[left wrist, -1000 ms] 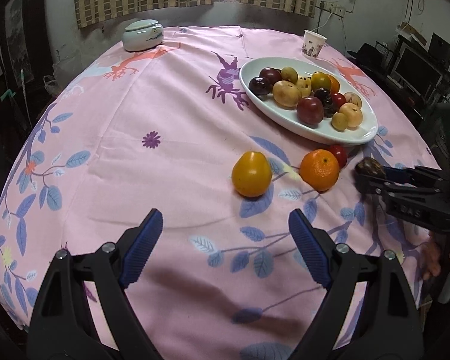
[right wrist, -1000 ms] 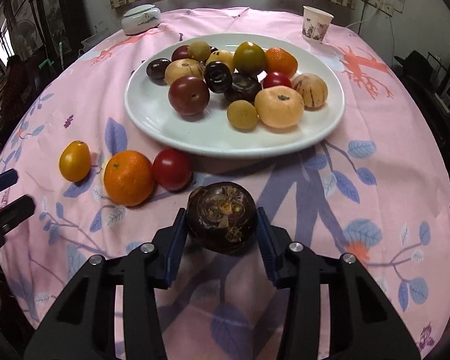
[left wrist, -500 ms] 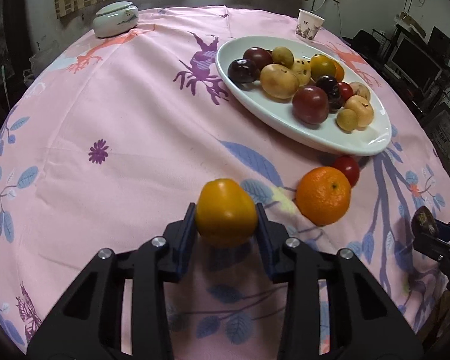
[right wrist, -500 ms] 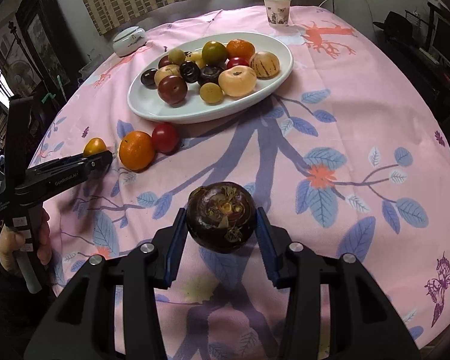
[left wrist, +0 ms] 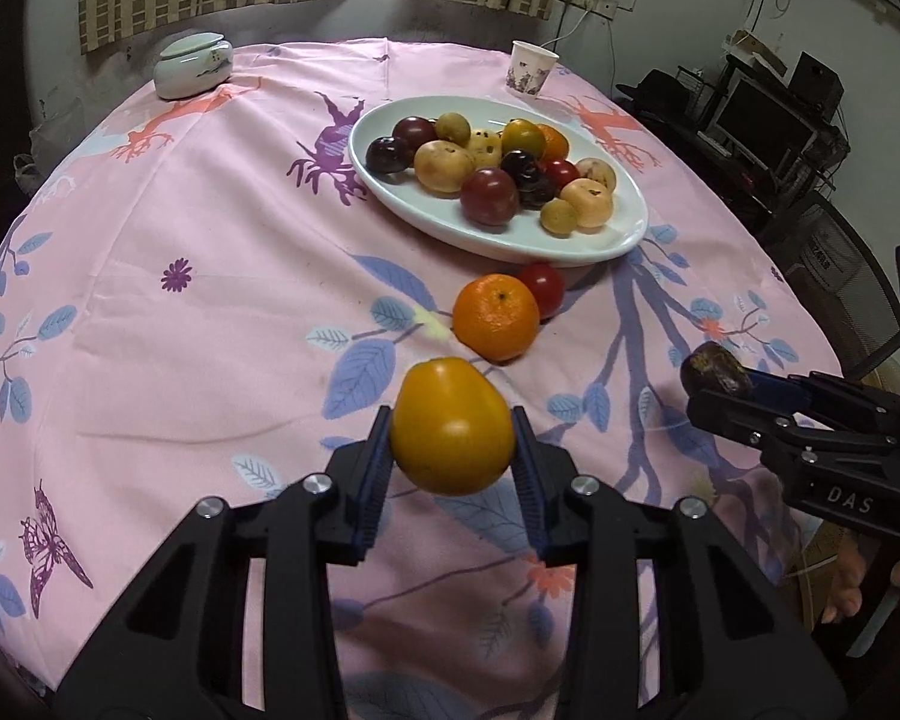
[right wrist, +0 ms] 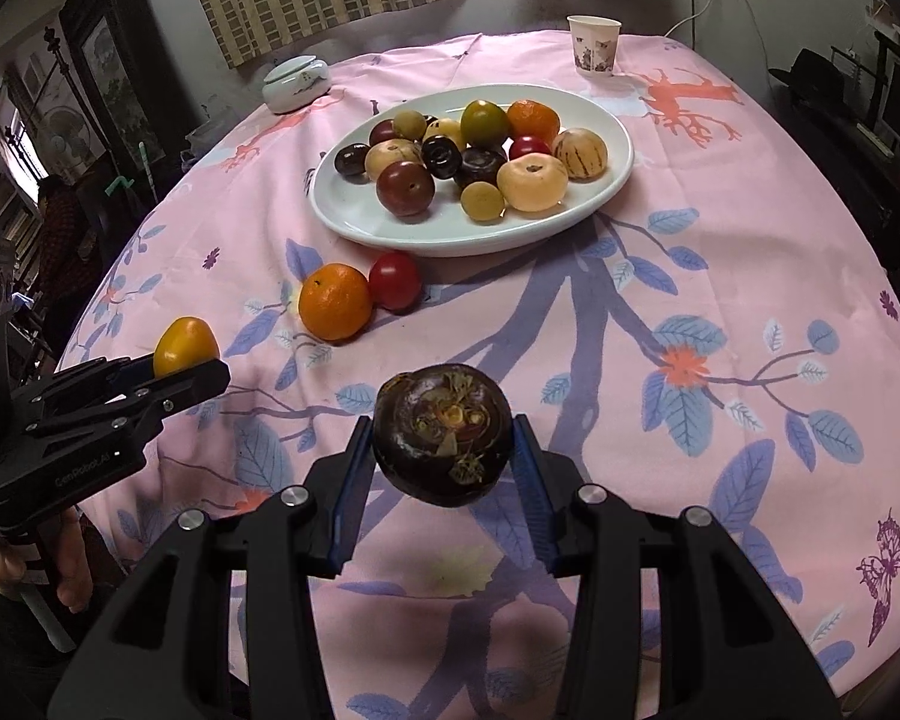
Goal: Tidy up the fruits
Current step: 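Carry both held fruits over the white plate, then lower both fruits onto the plate and open both tools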
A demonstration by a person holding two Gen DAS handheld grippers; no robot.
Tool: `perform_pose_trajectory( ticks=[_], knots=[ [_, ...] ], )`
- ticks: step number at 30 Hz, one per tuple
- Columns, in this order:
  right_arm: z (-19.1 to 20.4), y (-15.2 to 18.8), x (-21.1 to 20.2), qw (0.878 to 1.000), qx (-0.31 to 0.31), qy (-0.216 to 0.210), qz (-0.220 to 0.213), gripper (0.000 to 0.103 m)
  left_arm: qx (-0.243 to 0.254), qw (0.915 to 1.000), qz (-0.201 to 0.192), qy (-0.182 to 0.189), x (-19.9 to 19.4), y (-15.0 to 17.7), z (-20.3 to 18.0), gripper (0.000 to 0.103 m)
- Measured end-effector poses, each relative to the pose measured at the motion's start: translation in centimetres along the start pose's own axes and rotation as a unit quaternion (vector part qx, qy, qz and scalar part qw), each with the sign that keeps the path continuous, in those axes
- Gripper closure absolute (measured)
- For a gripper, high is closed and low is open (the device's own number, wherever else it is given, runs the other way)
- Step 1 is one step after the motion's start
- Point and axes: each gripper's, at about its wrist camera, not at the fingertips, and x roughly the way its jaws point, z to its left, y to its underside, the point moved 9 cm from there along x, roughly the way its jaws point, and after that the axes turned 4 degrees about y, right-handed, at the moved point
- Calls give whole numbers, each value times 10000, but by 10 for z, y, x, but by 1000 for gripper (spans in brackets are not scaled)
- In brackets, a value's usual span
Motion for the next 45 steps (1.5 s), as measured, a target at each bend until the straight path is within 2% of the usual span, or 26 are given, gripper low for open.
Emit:
perform_pose_trajectory(
  ticks=[11,17,23,30,34,40,45],
  knots=[
    [0,-3,0,10000,12,-54,-52,57,127,9999,-58,45,-6,-8,-10,65],
    [-1,-17,3,9999,-15,-95,-119,57,239,9997,-43,35,-1,-27,-14,65],
    [-9,-64,9,9995,-208,-51,-230,57,381,9992,-12,152,13,-80,-16,65],
    [-33,-141,47,9990,-230,217,-323,58,600,9976,-58,-338,62,-176,-7,65],
    [-45,-163,77,9994,-22,275,-213,58,661,9966,66,-479,104,-213,-6,65],
    [-48,-166,90,9993,-51,332,-175,58,633,9961,338,-509,149,-232,-6,64],
    [-49,-170,98,9994,2,319,-158,57,592,9961,461,-458,164,-235,-11,63]
  ],
)
